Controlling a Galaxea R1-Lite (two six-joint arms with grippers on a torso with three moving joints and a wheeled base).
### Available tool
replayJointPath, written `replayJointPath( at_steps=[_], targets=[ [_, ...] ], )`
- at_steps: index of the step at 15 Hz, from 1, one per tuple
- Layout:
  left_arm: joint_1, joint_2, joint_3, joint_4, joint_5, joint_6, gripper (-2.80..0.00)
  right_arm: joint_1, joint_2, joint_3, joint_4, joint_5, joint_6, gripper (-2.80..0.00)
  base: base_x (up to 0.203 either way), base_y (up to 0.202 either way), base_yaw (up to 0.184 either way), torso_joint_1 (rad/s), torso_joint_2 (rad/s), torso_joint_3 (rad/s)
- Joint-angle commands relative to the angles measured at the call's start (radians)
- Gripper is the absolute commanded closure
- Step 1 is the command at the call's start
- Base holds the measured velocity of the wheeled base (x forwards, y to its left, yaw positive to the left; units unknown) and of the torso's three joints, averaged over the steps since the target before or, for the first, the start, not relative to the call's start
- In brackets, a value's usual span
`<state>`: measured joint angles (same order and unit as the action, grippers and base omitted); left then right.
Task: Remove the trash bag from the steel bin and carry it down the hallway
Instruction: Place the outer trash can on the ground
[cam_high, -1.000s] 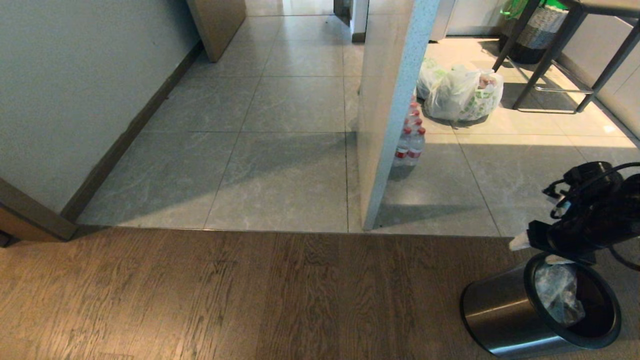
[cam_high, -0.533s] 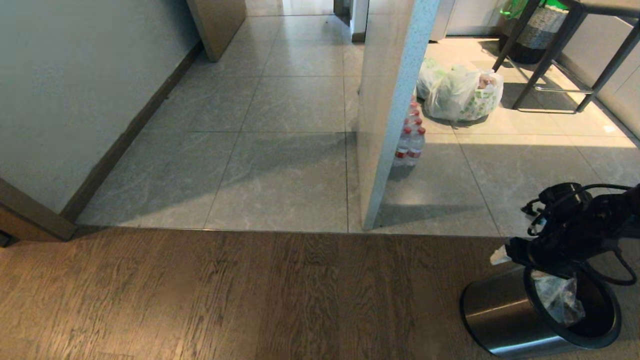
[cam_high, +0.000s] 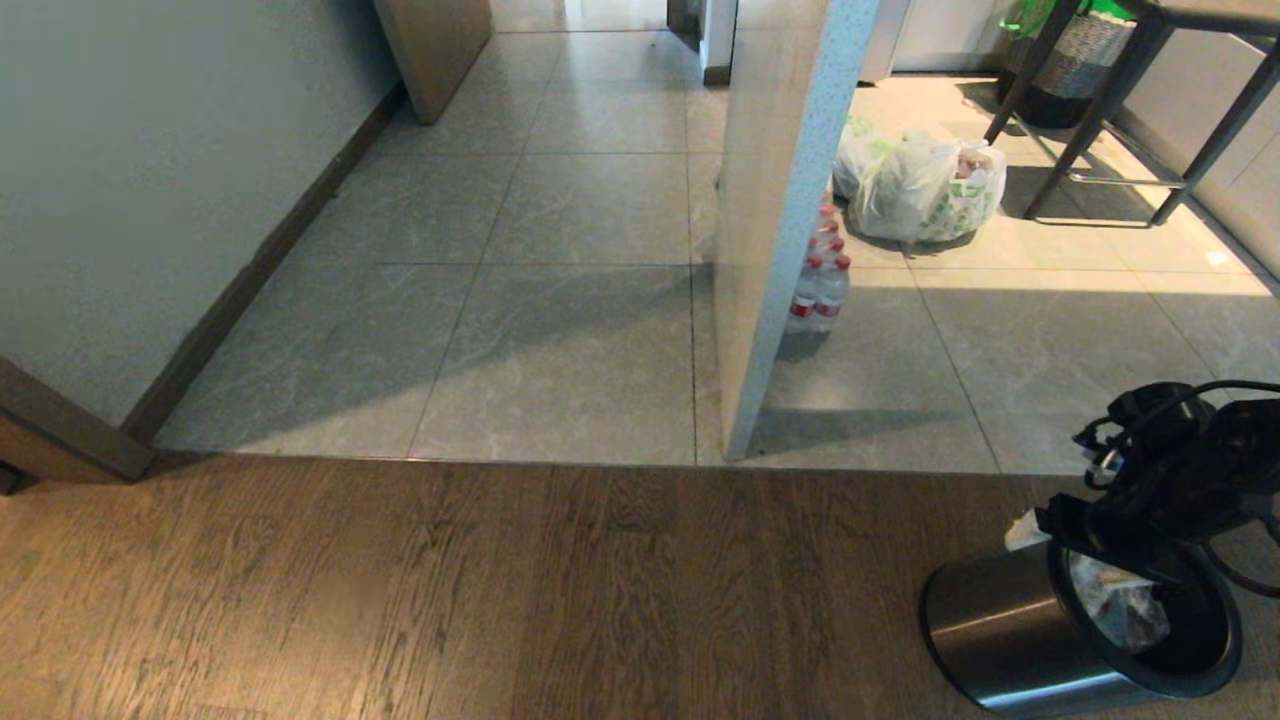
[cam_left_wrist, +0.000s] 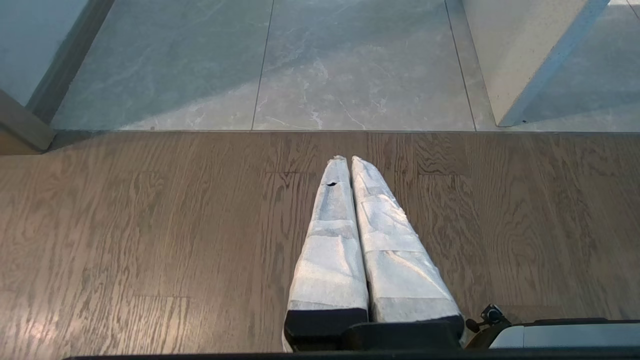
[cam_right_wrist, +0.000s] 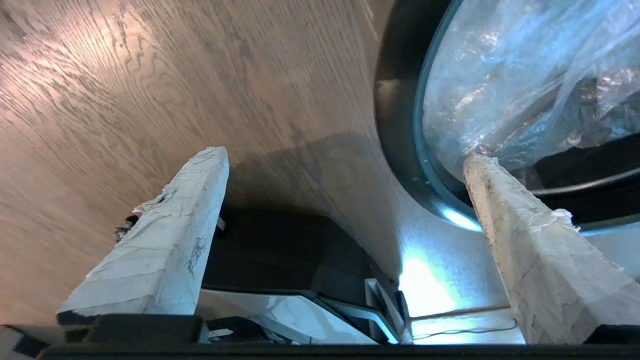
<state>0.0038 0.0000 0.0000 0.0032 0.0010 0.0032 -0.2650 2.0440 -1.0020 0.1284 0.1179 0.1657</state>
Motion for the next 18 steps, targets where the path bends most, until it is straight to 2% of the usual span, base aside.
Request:
replayJointPath(
  at_steps=[1,5,8,18],
  targets=[
    [0.001,0.0,0.003,0.0,0.001,0.0,0.0,-0.028,0.015,0.002,-0.011,0.006,0.001,-2.8,0.0,0.0,0.0,0.0,0.0,0.0],
    [0.001,0.0,0.003,0.0,0.001,0.0,0.0,-0.052,0.048,0.0,-0.02,0.021,0.003,-2.8,0.0,0.0,0.0,0.0,0.0,0.0],
    [0.001,0.0,0.002,0.0,0.001,0.0,0.0,-0.055,0.06,0.003,-0.076,0.096,0.03,-2.8,0.0,0.0,0.0,0.0,0.0,0.0],
    [0.001,0.0,0.003,0.0,0.001,0.0,0.0,-0.054,0.106,0.004,-0.13,0.121,0.031,-2.8,0.0,0.0,0.0,0.0,0.0,0.0]
  ],
)
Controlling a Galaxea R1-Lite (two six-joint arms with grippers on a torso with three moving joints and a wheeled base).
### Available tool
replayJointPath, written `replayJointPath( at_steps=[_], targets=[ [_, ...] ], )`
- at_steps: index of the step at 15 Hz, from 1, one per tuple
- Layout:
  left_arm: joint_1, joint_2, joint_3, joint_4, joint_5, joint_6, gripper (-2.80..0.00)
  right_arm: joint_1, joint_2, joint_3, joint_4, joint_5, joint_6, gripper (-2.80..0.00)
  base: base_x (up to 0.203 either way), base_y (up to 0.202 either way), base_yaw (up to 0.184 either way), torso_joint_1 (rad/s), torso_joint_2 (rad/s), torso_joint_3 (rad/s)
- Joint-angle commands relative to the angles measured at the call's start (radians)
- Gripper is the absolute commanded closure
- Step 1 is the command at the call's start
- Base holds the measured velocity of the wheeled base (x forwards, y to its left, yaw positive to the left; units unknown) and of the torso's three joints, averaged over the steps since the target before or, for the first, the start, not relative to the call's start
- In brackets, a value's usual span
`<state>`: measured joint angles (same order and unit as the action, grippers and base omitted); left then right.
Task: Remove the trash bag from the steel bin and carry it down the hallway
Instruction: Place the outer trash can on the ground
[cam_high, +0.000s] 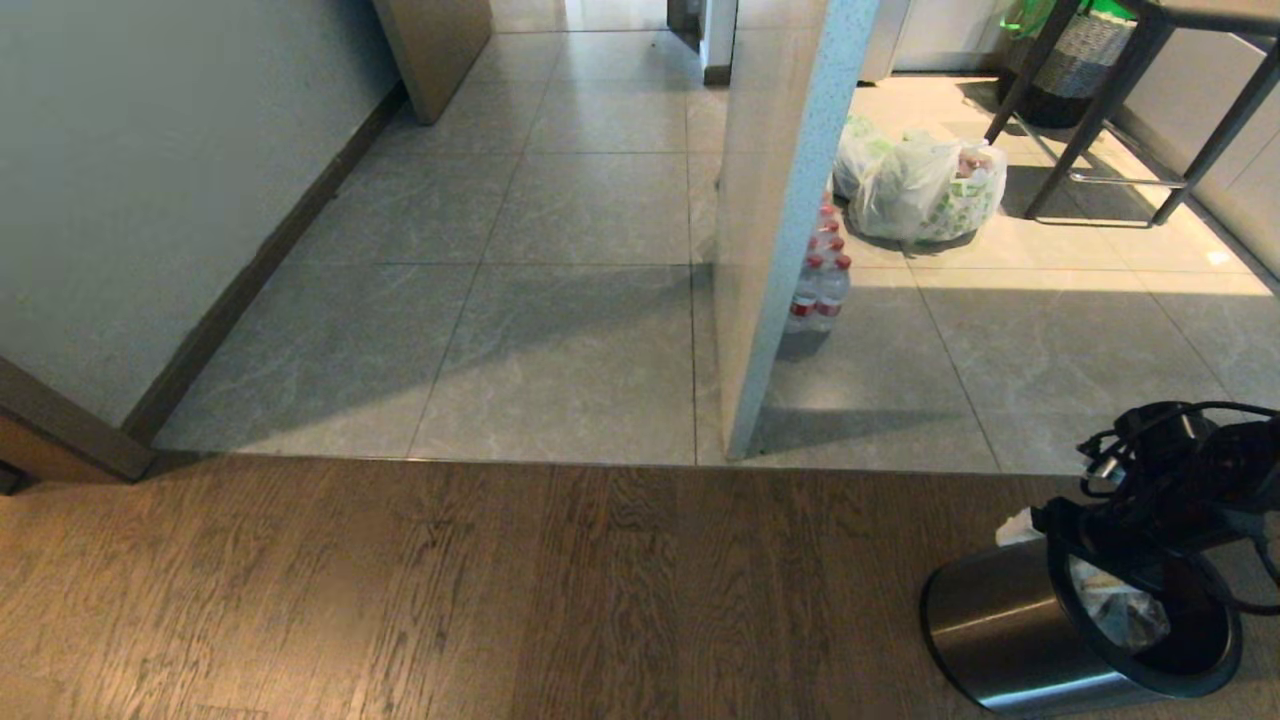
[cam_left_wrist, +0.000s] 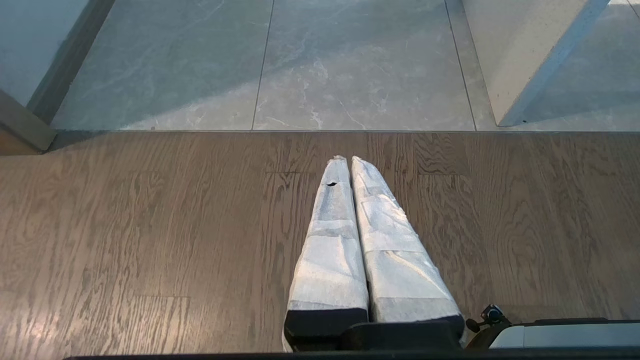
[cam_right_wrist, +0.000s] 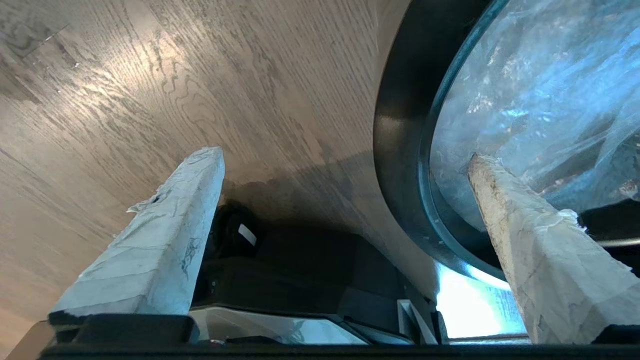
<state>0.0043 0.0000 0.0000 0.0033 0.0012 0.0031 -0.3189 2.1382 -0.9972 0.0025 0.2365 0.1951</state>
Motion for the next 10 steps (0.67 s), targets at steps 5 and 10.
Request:
replayJointPath(
  at_steps=[5,10],
  targets=[
    [0.0,0.0,0.003,0.0,0.0,0.0,0.0,-0.001,0.031,-0.004,-0.013,0.053,0.001,-2.8,0.0,0.0,0.0,0.0,0.0,0.0],
    [0.0,0.0,0.003,0.0,0.0,0.0,0.0,0.0,0.048,-0.009,-0.016,0.075,-0.011,-2.8,0.0,0.0,0.0,0.0,0.0,0.0]
  ],
)
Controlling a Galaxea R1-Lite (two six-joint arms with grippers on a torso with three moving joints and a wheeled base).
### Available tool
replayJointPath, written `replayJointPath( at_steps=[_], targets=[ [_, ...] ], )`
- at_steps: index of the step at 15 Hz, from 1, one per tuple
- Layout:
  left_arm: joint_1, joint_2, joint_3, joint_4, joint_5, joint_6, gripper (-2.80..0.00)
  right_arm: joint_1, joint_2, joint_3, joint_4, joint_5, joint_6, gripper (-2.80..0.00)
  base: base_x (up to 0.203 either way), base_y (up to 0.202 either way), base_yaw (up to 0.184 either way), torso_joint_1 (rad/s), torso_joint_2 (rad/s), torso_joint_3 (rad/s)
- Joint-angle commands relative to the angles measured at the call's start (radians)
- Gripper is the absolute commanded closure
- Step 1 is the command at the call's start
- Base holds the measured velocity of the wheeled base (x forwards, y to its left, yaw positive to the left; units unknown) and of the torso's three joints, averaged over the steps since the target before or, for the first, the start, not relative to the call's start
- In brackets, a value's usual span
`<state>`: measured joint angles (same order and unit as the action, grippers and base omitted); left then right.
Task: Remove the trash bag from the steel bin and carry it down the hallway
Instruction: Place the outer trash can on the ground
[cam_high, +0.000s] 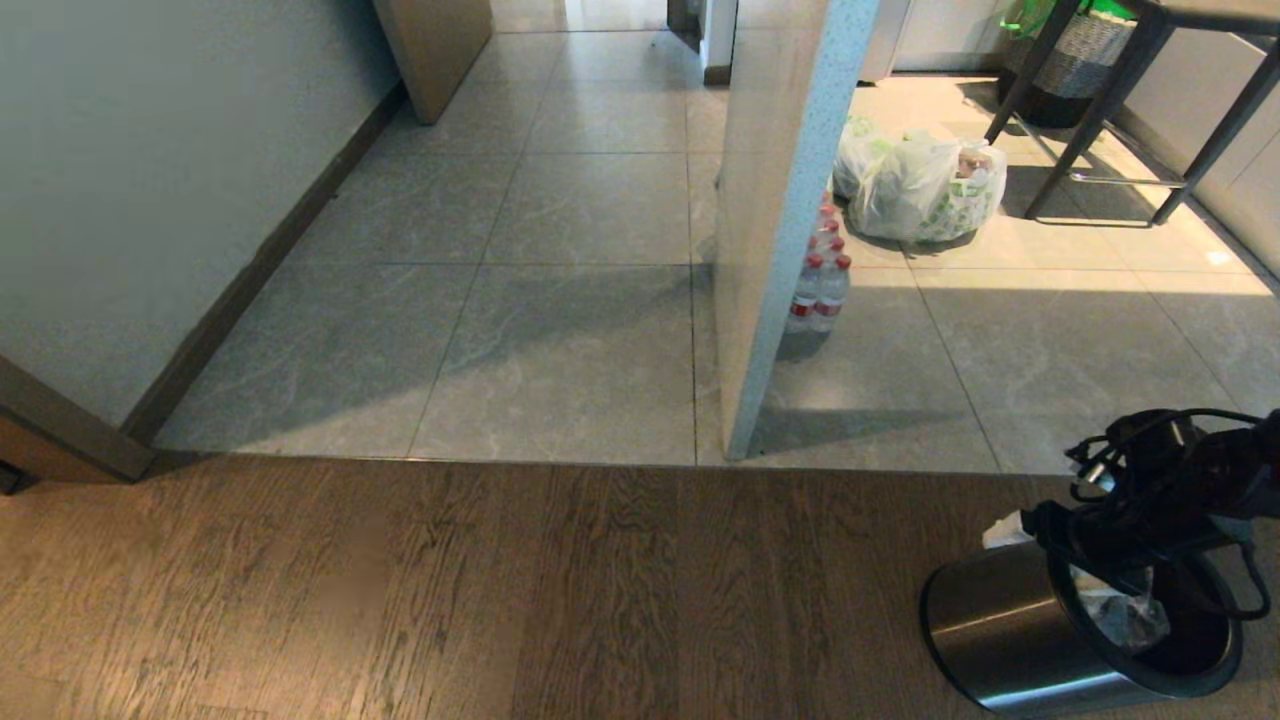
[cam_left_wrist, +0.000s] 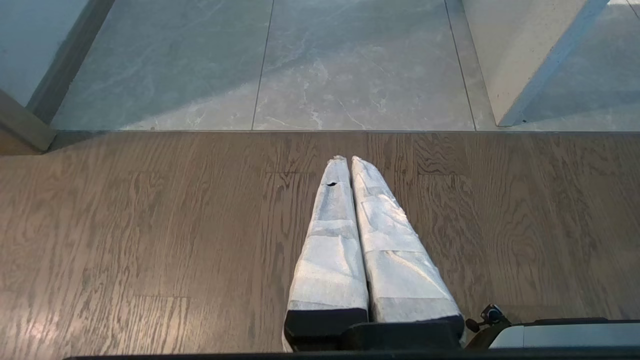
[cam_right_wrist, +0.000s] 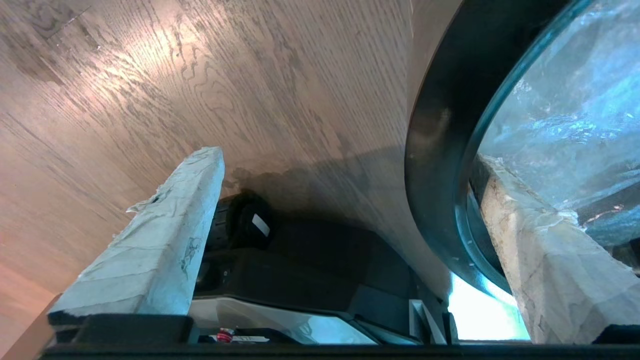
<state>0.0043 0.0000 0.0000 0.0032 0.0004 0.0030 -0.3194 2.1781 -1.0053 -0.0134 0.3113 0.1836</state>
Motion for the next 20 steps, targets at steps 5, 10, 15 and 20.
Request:
replayJointPath(
  at_steps=[5,10,15,20],
  targets=[
    [0.0,0.0,0.003,0.0,0.001,0.0,0.0,-0.009,0.023,-0.013,-0.008,0.0,-0.001,-2.8,0.0,0.0,0.0,0.0,0.0,0.0],
    [0.0,0.0,0.003,0.0,0.001,0.0,0.0,-0.025,0.068,-0.023,-0.066,-0.004,-0.007,-2.8,0.0,0.0,0.0,0.0,0.0,0.0],
    [0.0,0.0,0.003,0.0,0.0,0.0,0.0,-0.053,0.098,-0.057,-0.167,-0.012,-0.094,-2.8,0.0,0.0,0.0,0.0,0.0,0.0],
    [0.0,0.0,0.003,0.0,0.001,0.0,0.0,-0.05,0.082,-0.026,-0.153,-0.009,-0.102,-2.8,0.0,0.0,0.0,0.0,0.0,0.0]
  ],
)
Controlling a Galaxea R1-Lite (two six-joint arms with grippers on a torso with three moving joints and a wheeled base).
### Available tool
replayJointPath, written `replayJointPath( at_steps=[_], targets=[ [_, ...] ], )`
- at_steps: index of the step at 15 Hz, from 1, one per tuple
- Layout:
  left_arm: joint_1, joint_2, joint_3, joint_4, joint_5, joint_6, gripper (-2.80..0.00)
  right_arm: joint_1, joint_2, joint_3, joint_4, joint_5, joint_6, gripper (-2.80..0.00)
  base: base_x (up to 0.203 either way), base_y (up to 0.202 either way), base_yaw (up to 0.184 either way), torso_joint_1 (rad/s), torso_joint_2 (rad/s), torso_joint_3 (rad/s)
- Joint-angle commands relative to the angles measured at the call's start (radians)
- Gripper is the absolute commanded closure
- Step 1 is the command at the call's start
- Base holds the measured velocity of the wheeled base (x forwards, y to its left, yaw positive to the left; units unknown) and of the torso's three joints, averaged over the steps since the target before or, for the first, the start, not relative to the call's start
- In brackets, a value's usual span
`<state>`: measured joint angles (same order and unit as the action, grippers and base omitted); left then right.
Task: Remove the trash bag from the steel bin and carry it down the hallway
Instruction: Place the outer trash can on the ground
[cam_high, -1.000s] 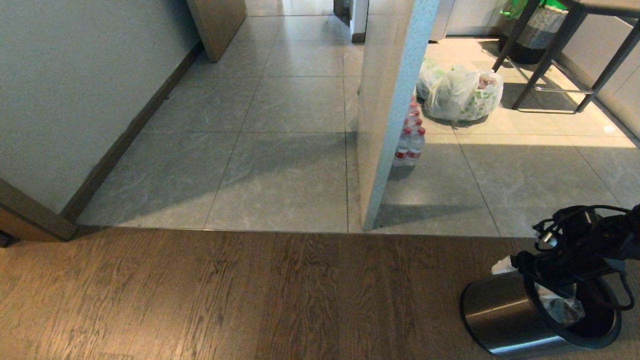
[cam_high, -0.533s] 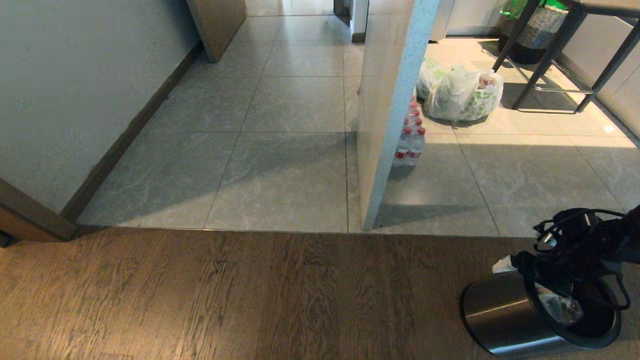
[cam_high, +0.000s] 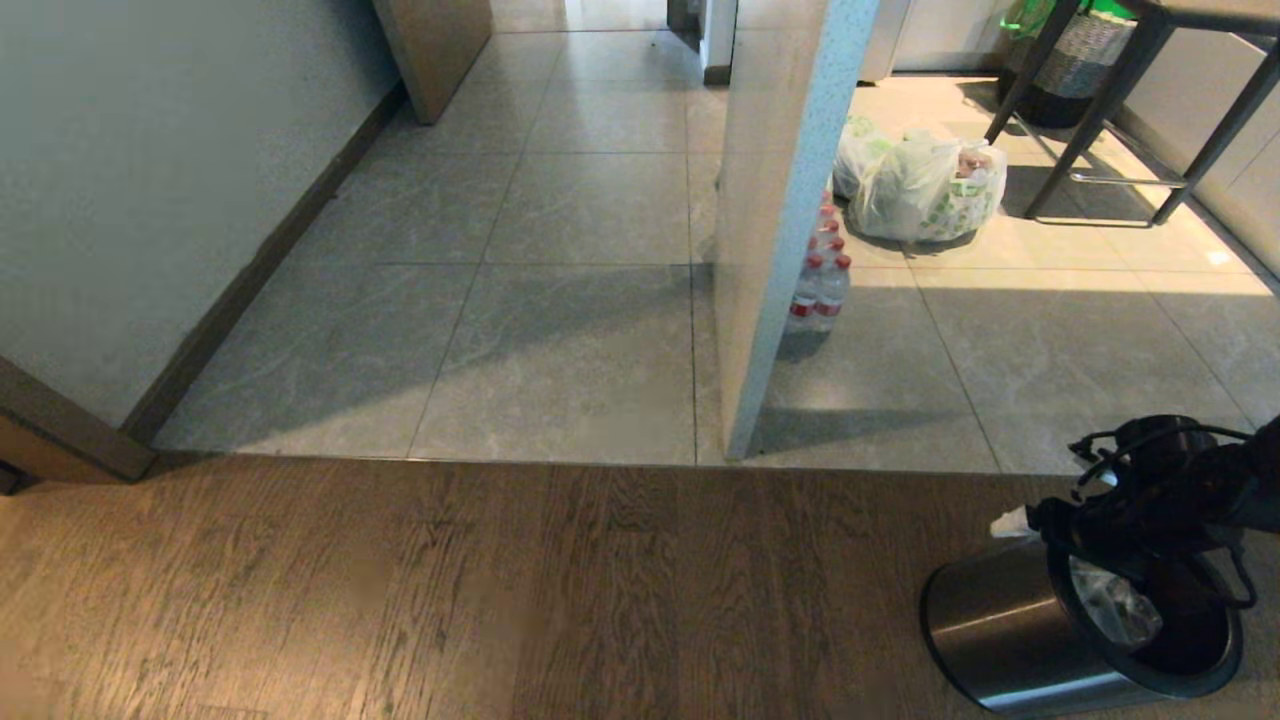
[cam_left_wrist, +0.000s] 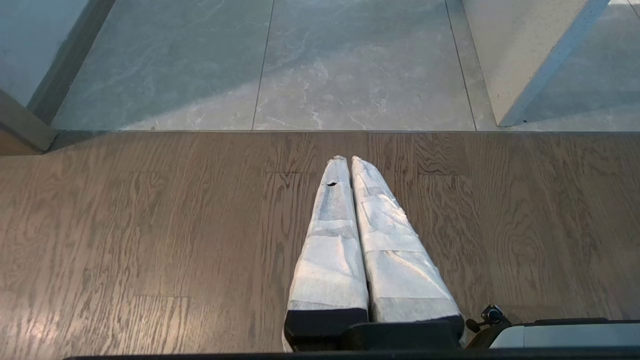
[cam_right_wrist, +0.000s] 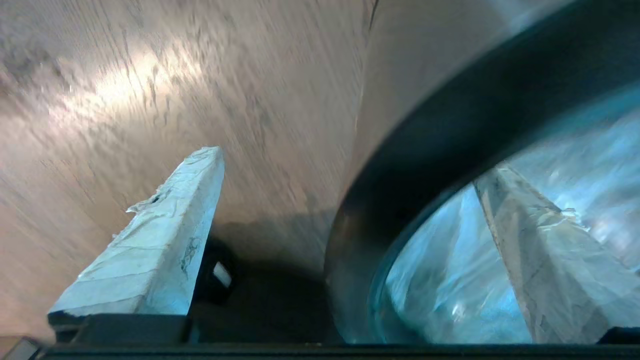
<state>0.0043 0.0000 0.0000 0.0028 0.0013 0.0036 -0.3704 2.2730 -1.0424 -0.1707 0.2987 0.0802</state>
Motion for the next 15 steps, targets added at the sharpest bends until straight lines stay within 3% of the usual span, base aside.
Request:
replayJointPath(
  at_steps=[1,6,15],
  targets=[
    [0.0,0.0,0.003,0.0,-0.001,-0.001,0.0,0.0,-0.027,0.013,0.015,0.004,0.001,-2.8,0.0,0.0,0.0,0.0,0.0,0.0],
    [0.0,0.0,0.003,0.0,-0.001,-0.001,0.0,-0.002,-0.13,0.06,0.084,0.005,-0.008,-2.8,0.0,0.0,0.0,0.0,0.0,0.0],
    [0.0,0.0,0.003,0.0,0.0,-0.001,0.0,0.014,-0.102,0.076,0.092,0.007,-0.008,-2.8,0.0,0.0,0.0,0.0,0.0,0.0]
  ],
)
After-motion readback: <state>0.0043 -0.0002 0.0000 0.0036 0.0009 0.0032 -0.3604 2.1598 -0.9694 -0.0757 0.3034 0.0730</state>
